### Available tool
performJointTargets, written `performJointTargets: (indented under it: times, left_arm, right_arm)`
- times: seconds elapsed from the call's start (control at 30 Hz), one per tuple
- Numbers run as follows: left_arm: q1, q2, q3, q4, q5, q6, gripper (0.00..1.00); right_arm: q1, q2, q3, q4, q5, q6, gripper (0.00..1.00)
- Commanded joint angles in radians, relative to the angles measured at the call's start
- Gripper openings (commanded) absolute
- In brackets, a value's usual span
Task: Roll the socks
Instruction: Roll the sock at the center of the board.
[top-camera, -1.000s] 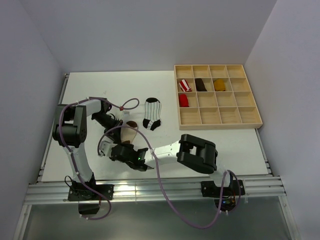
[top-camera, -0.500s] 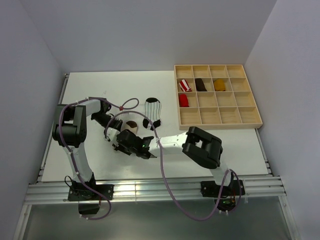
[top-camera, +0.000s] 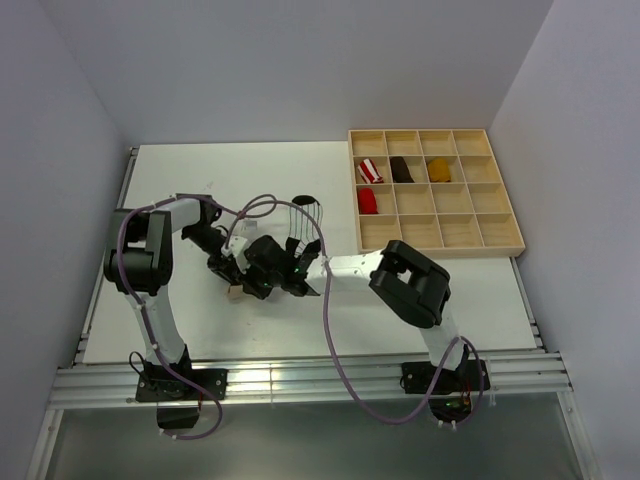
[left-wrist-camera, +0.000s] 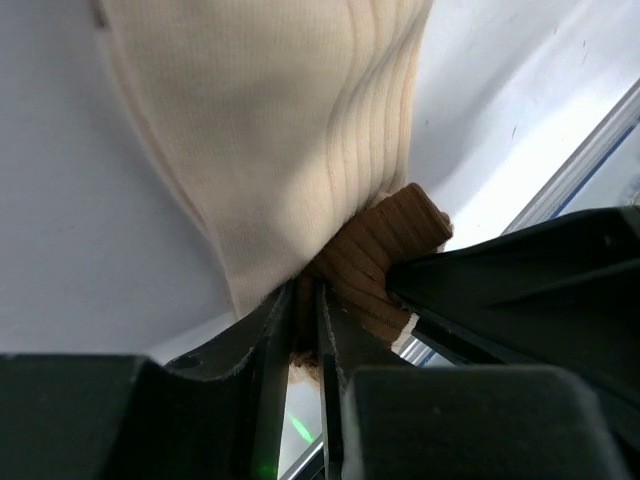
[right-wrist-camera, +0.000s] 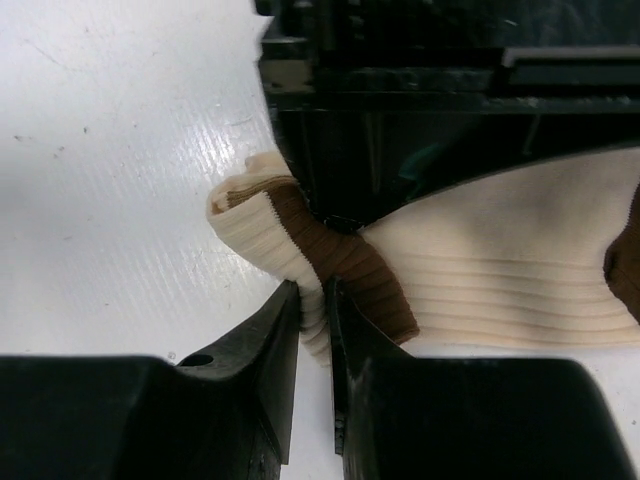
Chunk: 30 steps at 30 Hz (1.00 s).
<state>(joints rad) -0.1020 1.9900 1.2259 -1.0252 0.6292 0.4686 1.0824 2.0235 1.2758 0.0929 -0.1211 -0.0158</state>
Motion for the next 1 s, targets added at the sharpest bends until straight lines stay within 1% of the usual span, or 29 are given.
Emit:
performJointTargets:
  times: [0.0, 0.2, 0.23, 0.47, 0.63, 0.67, 0.7, 0.8, 0.87, 0.93, 0.97]
  left_arm:
    - [0.005, -0.023, 0.001, 0.143, -0.069, -0.008, 0.23]
    - [0.036, -0.036, 0.02, 0.162, -0.03, -0.076, 0.22]
    - [0.041, -0.036, 0.021, 0.172, -0.031, -0.085, 0.2]
    - [0.07, -0.051, 0.02, 0.226, -0.003, -0.18, 0.16]
    - [0.099, -0.102, 0.018, 0.273, 0.029, -0.24, 0.17]
    - [0.099, -0.108, 0.017, 0.289, 0.03, -0.257, 0.17]
    - [0.128, -0.12, 0.017, 0.295, 0.03, -0.263, 0.17]
    - [0.136, -0.141, 0.015, 0.32, 0.027, -0.295, 0.17]
    - [0.142, -0.152, 0.009, 0.338, 0.035, -0.32, 0.17]
    - [0.154, -0.169, 0.004, 0.358, 0.03, -0.334, 0.18]
    - [0.159, -0.178, 0.003, 0.364, 0.033, -0.328, 0.19]
  right_arm:
    - [-0.065, 0.012, -0.01, -0.071, -0.058, 0.071, 0.07]
    - [-0.102, 0.02, -0.032, -0.065, -0.101, 0.128, 0.08]
    - [-0.11, 0.021, -0.035, -0.065, -0.106, 0.132, 0.08]
    - [-0.136, 0.043, -0.069, -0.038, -0.133, 0.221, 0.07]
    - [-0.17, 0.073, -0.066, -0.048, -0.192, 0.27, 0.06]
    - [-0.176, 0.078, -0.064, -0.05, -0.199, 0.281, 0.06]
    - [-0.183, 0.086, -0.062, -0.051, -0.206, 0.286, 0.06]
    - [-0.196, 0.106, -0.046, -0.068, -0.248, 0.31, 0.05]
    - [-0.203, 0.115, -0.033, -0.085, -0.256, 0.323, 0.05]
    - [-0.208, 0.127, -0.027, -0.085, -0.261, 0.329, 0.04]
    - [-0.208, 0.133, -0.018, -0.116, -0.258, 0.332, 0.04]
